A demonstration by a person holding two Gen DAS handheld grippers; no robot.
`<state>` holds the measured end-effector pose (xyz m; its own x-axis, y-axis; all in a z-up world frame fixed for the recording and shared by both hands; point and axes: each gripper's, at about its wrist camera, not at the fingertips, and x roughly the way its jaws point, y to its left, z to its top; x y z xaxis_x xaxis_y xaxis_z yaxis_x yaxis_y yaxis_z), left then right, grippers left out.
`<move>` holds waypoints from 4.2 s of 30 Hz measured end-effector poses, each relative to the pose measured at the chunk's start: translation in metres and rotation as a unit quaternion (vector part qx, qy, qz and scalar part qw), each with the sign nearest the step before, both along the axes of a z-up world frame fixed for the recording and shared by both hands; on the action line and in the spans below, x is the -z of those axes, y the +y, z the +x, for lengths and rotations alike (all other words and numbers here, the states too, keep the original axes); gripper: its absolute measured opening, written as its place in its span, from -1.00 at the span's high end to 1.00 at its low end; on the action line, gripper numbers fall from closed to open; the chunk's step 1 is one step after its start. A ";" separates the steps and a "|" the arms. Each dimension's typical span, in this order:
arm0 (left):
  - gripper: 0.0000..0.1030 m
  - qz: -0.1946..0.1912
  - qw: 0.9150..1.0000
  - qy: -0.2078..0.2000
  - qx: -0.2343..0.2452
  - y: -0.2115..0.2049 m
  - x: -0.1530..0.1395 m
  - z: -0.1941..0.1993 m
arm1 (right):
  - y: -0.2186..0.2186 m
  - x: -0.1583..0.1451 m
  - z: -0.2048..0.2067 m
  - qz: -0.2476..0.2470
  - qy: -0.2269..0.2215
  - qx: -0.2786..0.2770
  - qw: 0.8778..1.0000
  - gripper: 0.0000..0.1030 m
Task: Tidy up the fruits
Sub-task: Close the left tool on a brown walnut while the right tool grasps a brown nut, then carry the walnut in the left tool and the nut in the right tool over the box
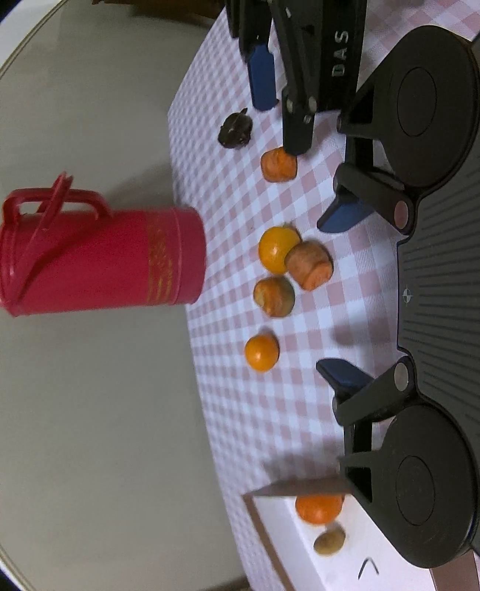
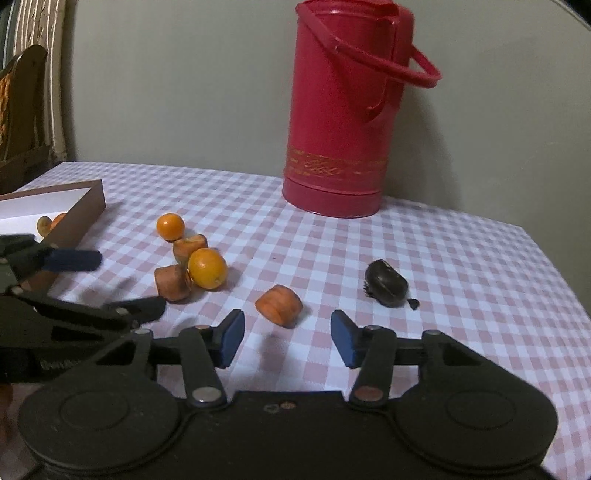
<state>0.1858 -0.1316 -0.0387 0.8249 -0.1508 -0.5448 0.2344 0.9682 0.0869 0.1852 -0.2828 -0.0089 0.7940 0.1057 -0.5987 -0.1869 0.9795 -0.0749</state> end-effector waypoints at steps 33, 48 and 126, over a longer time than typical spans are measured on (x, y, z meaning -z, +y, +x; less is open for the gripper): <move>0.36 0.007 1.000 -0.025 0.006 -0.013 -0.001 0.001 | 0.005 0.010 0.025 -0.013 0.014 -0.012 1.000 0.72; 0.36 0.003 0.997 -0.080 0.003 0.026 -0.044 -0.043 | 0.014 -0.041 -0.017 0.009 -0.050 -0.010 0.999 0.72; 0.36 -0.019 0.960 -0.123 -0.250 0.309 -0.074 -0.077 | 0.275 -0.077 -0.033 0.033 -0.110 -0.204 0.972 0.72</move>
<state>0.1086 0.1771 0.0354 0.9020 0.2824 -0.3265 -0.2845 0.9577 0.0422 0.1519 -0.0075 0.0678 0.7863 0.4711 -0.3998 -0.5470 0.8316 -0.0959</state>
